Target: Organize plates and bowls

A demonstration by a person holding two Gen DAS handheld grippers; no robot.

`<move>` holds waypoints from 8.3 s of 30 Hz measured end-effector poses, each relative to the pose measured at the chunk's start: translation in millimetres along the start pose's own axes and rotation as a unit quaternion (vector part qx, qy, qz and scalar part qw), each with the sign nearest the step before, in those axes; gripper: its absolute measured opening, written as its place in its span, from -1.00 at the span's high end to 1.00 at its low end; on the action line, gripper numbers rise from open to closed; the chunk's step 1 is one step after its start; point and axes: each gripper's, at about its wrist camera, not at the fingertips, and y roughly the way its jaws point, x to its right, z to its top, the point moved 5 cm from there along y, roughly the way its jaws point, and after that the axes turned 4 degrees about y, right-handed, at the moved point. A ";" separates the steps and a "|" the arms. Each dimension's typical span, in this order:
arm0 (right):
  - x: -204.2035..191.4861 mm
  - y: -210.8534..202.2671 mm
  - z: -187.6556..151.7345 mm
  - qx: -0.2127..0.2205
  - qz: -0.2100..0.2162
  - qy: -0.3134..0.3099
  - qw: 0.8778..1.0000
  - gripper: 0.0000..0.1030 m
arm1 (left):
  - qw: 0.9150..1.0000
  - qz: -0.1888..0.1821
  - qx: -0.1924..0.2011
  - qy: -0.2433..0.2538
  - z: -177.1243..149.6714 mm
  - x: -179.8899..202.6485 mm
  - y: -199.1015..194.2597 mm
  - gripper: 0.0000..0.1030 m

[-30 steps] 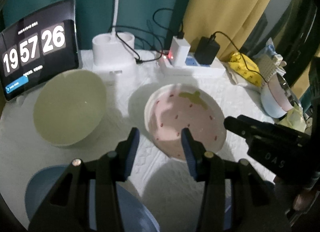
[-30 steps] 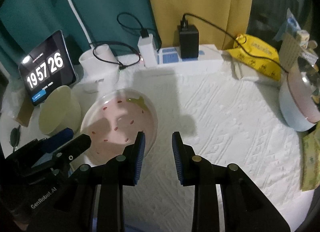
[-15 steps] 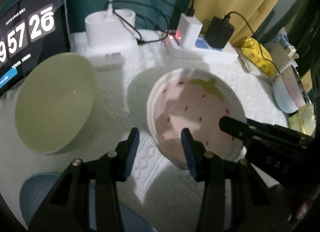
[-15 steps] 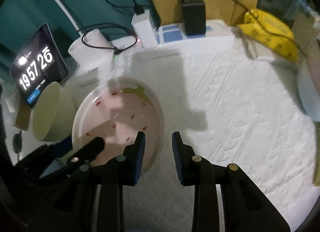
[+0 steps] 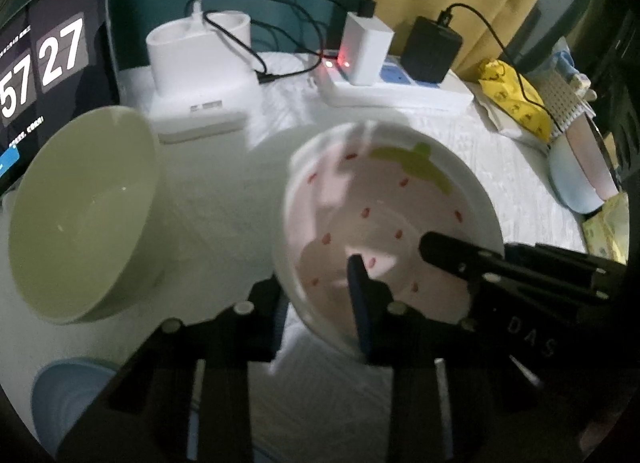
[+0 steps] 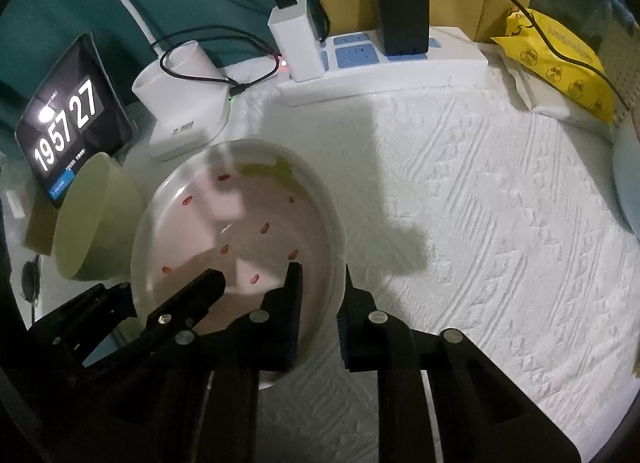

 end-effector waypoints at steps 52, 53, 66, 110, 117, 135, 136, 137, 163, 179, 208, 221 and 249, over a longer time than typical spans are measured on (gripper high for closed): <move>-35.9 -138.9 -41.4 0.140 -0.012 -0.036 0.989 0.72 | 0.992 -0.010 0.124 0.035 -26.1 24.6 -126.3 0.55; -35.9 -142.1 -44.2 0.142 -0.012 -0.035 0.989 0.72 | 0.991 -0.011 0.125 0.035 -27.8 26.0 -128.3 0.55; -28.5 -162.0 -78.5 0.150 -0.013 -0.027 0.988 0.72 | 0.991 -0.016 0.126 0.050 -59.5 43.1 -144.1 0.55; 6.1 -124.6 -158.1 0.091 -0.035 -0.049 0.994 0.72 | 0.994 0.021 0.042 0.098 -139.8 77.6 -111.4 0.45; 8.3 -124.4 -154.5 0.087 -0.022 -0.053 0.995 0.57 | 0.994 0.020 0.042 0.097 -142.7 73.8 -115.1 0.39; 9.0 -135.8 -154.1 0.105 -0.042 -0.056 0.992 0.56 | 0.994 0.002 0.061 0.089 -135.3 62.1 -134.8 0.23; 8.8 -137.2 -153.9 0.106 -0.042 -0.055 0.992 0.56 | 0.994 0.001 0.063 0.089 -134.8 61.6 -136.8 0.23; 8.8 -138.6 -153.8 0.107 -0.042 -0.054 0.992 0.56 | 0.994 0.000 0.065 0.088 -134.5 60.9 -138.7 0.23; -53.8 -165.3 -127.5 0.157 -0.023 -0.088 0.983 0.44 | 0.987 0.005 0.156 0.047 -109.3 -2.1 -191.5 0.15; -101.3 -153.9 -109.8 0.174 -0.049 -0.148 0.972 0.43 | 0.979 0.017 0.203 0.032 -98.8 -47.9 -208.9 0.15; -176.5 -87.2 -41.8 0.199 -0.032 -0.169 0.965 0.10 | 0.980 0.020 0.199 -0.006 -45.5 -158.0 -161.1 0.15; -173.6 -18.6 -12.5 0.098 -0.027 -0.071 0.992 0.10 | 0.986 0.010 0.163 -0.017 -23.4 -180.6 -109.4 0.15; -169.3 44.5 -7.1 0.017 -0.026 -0.012 0.999 0.53 | 0.996 0.013 0.083 0.016 -10.8 -171.9 -48.1 0.52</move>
